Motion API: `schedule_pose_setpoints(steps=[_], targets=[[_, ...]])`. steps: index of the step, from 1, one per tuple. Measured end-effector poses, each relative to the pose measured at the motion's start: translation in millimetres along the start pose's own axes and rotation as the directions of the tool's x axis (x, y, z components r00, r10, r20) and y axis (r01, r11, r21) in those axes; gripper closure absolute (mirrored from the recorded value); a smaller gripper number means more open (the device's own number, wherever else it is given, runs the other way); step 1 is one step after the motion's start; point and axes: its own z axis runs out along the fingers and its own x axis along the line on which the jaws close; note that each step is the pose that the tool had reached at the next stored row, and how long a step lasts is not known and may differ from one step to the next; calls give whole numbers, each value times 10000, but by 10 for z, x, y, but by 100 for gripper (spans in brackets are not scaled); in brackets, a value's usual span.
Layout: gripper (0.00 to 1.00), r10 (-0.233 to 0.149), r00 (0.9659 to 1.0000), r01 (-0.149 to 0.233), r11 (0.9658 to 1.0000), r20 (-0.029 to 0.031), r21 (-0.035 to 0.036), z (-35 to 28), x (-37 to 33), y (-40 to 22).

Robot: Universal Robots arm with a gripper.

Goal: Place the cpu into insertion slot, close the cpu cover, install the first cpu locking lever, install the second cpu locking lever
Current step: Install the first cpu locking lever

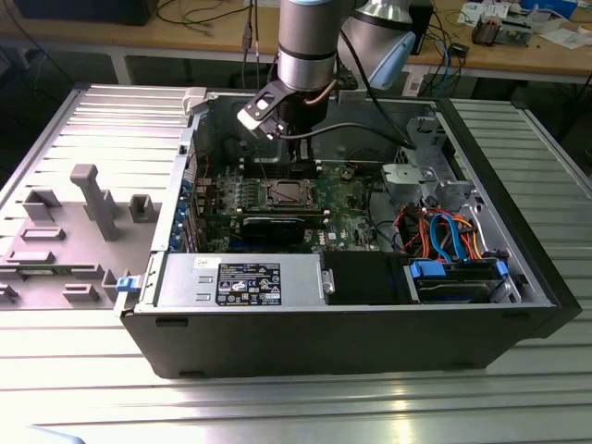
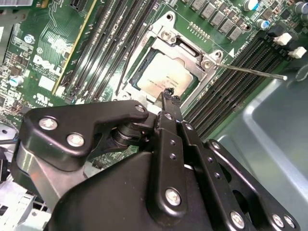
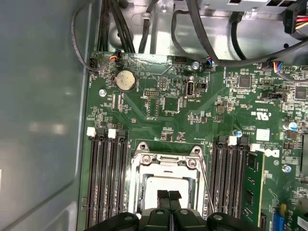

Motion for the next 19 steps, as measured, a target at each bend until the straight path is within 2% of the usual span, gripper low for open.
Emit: schedule_pose_setpoints(steps=[9,12,17,19], targets=[[89,-1,10000,1,10000,7,0,-181,0,0],[89,-1,10000,1,10000,10,0,-267,1,-1],[89,-95,10000,95,10000,12,1,-267,0,-1],[89,-379,9993,379,9993,14,1,-267,0,-1]])
